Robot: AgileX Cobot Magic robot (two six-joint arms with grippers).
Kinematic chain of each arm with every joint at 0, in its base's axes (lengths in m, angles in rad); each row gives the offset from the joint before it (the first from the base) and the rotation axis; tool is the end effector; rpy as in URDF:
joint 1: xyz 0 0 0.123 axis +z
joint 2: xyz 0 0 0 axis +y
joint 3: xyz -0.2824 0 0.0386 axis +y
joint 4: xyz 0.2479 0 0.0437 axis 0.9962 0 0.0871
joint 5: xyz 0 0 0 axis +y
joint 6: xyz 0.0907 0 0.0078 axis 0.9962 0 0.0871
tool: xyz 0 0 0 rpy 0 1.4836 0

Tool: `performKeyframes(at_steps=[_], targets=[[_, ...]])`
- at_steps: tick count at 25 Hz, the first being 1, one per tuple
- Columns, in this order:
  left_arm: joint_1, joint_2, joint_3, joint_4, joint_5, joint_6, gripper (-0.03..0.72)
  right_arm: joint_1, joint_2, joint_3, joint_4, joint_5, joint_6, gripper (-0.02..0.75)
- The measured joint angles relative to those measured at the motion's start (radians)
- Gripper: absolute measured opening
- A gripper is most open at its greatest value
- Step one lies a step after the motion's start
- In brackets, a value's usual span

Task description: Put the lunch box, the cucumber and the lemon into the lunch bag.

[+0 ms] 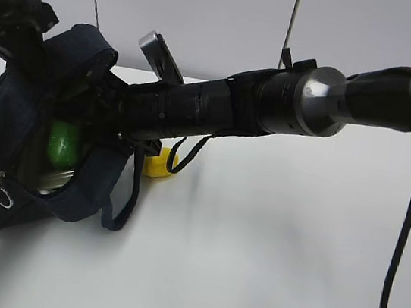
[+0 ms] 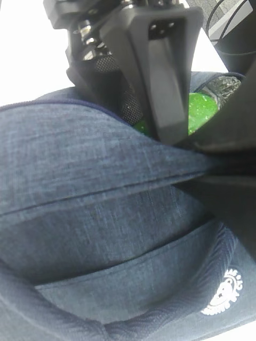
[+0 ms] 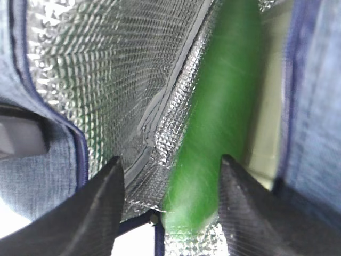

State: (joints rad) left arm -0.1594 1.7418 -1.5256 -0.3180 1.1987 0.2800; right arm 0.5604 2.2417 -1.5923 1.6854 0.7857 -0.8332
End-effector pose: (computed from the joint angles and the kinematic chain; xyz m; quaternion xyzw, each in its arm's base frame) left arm 0.3512 -0.0833 0.3000 0.1753 0.9651 -0.1459 0.1287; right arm 0.3793 0.3136 0.1771 -0.0673 0.8060 0.5679 0.1526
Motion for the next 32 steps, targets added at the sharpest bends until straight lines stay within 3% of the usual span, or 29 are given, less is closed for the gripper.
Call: performKeyframes(at_steps=[11, 21, 27, 32], targets=[[0.000, 0.000, 0.000, 0.000, 0.007, 0.002, 0.002, -0.002, 0.000, 0.000, -0.011, 0.028, 0.000, 0.423], [0.000, 0.000, 0.000, 0.004, 0.008, 0.004, 0.002, -0.080, -0.032, 0.000, -0.096, 0.141, 0.000, 0.423], [0.000, 0.000, 0.000, 0.018, 0.008, 0.005, 0.002, -0.135, -0.148, 0.000, -0.313, 0.127, 0.013, 0.423], [0.000, 0.000, 0.000, 0.041, 0.007, 0.006, 0.002, -0.148, -0.217, 0.000, -0.678, 0.101, 0.015, 0.423]])
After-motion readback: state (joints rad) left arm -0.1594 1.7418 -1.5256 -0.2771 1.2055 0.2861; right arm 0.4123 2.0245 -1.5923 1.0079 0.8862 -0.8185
